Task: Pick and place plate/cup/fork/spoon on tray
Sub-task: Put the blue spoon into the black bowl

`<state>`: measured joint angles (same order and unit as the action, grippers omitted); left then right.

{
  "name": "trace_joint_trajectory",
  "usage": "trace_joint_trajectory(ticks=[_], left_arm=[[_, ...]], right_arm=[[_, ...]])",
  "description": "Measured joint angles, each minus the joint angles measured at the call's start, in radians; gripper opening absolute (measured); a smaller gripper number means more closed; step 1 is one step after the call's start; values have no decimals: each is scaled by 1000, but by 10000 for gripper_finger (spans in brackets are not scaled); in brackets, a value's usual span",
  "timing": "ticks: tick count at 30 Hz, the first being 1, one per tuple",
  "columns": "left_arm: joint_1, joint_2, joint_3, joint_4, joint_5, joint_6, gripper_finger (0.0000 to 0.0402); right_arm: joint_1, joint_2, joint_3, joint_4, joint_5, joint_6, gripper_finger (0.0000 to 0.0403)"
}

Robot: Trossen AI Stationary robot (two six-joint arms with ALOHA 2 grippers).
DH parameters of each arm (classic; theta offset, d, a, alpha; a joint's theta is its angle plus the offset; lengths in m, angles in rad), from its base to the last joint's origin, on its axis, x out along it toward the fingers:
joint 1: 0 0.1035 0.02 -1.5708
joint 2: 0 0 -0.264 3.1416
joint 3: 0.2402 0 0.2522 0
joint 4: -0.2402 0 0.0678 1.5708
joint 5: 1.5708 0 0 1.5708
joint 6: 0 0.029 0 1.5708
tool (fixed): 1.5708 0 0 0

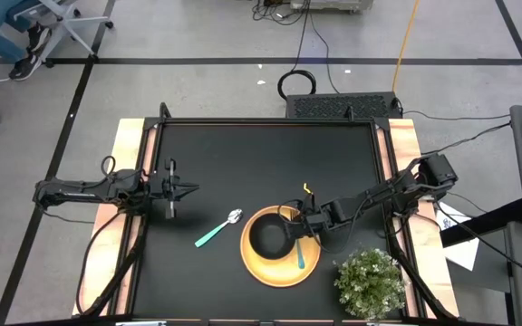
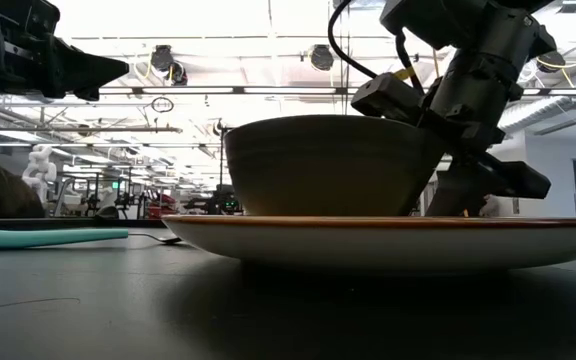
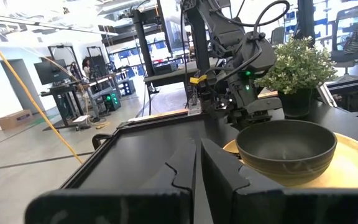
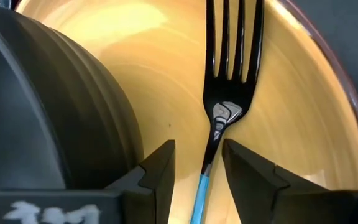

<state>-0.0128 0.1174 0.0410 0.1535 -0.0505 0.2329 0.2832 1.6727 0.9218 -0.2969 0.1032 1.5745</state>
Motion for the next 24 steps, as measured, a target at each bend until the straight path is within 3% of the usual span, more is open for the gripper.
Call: trace_joint_trajectory(ticks=[24], left_arm=[[0,0,0,0,0,-6,31]], right_arm=[[0,-115,-2,-115,24,-40,130]])
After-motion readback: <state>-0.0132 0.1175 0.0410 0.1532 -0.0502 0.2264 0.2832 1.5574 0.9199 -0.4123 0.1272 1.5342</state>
